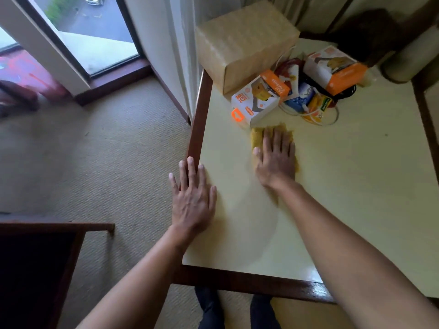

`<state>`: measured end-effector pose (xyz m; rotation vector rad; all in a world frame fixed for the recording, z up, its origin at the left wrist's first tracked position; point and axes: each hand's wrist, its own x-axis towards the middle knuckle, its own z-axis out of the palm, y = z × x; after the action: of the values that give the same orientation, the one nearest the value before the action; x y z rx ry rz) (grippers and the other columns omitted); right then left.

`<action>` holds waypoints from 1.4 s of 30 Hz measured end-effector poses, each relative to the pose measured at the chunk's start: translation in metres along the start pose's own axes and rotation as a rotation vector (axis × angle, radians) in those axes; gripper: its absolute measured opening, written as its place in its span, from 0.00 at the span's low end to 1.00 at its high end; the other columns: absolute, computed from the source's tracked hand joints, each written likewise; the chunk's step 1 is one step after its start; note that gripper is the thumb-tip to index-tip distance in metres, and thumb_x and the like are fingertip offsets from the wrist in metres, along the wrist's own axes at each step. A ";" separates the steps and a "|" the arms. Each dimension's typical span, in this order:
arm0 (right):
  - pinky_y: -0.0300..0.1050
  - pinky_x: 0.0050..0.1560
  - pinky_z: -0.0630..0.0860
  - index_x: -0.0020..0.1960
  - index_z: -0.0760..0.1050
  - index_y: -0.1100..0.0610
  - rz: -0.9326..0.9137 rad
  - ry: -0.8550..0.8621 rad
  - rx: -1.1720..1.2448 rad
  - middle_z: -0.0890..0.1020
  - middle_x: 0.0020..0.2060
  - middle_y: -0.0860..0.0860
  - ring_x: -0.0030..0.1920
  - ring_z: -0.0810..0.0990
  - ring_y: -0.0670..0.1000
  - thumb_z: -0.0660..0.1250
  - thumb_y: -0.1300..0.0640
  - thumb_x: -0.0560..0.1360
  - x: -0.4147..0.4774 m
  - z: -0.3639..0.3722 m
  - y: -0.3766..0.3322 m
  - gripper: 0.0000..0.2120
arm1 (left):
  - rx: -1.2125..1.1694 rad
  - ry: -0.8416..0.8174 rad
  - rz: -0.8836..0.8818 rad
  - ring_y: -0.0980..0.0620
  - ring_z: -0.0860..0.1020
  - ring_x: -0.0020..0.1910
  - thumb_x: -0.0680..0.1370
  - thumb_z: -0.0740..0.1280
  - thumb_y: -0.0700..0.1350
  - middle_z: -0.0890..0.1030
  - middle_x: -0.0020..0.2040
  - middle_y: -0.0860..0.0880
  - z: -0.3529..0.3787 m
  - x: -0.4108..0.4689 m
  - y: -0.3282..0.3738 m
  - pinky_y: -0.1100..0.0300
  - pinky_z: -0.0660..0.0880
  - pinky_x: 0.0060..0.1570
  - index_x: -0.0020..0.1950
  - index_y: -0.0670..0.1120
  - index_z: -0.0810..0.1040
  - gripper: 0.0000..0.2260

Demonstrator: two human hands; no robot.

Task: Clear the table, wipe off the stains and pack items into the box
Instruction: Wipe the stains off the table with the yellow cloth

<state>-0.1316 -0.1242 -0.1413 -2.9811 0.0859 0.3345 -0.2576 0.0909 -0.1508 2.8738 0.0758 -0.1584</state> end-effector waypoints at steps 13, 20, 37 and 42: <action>0.65 0.79 0.49 0.83 0.46 0.55 0.250 0.071 0.048 0.50 0.82 0.60 0.81 0.48 0.64 0.43 0.41 0.83 0.040 -0.038 0.195 0.33 | -0.087 -0.081 0.230 0.43 0.36 0.83 0.84 0.46 0.57 0.43 0.85 0.40 0.025 0.035 0.169 0.37 0.36 0.79 0.85 0.47 0.51 0.30; 0.60 0.81 0.45 0.83 0.44 0.51 -0.073 0.000 0.034 0.47 0.83 0.56 0.82 0.44 0.59 0.44 0.40 0.83 -0.010 -0.032 0.214 0.32 | -0.119 -0.132 0.195 0.45 0.31 0.82 0.84 0.44 0.57 0.36 0.84 0.42 0.037 0.064 0.239 0.38 0.36 0.80 0.85 0.47 0.44 0.31; 0.61 0.80 0.46 0.83 0.43 0.50 -0.165 -0.006 0.044 0.47 0.83 0.55 0.82 0.43 0.59 0.44 0.40 0.84 0.027 -0.061 0.327 0.32 | 0.037 -0.155 0.176 0.45 0.30 0.81 0.85 0.45 0.61 0.33 0.83 0.42 0.063 0.089 0.319 0.39 0.39 0.81 0.84 0.48 0.39 0.33; 0.63 0.80 0.46 0.83 0.44 0.51 0.031 0.060 0.032 0.48 0.83 0.57 0.82 0.46 0.62 0.39 0.38 0.82 0.126 -0.091 0.393 0.33 | 0.068 -0.128 0.186 0.43 0.33 0.82 0.85 0.46 0.61 0.35 0.83 0.41 0.066 0.089 0.320 0.39 0.40 0.81 0.85 0.46 0.41 0.33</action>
<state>-0.0181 -0.5315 -0.1335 -2.9613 0.1431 0.2452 -0.1546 -0.2319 -0.1428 2.9095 -0.2246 -0.3123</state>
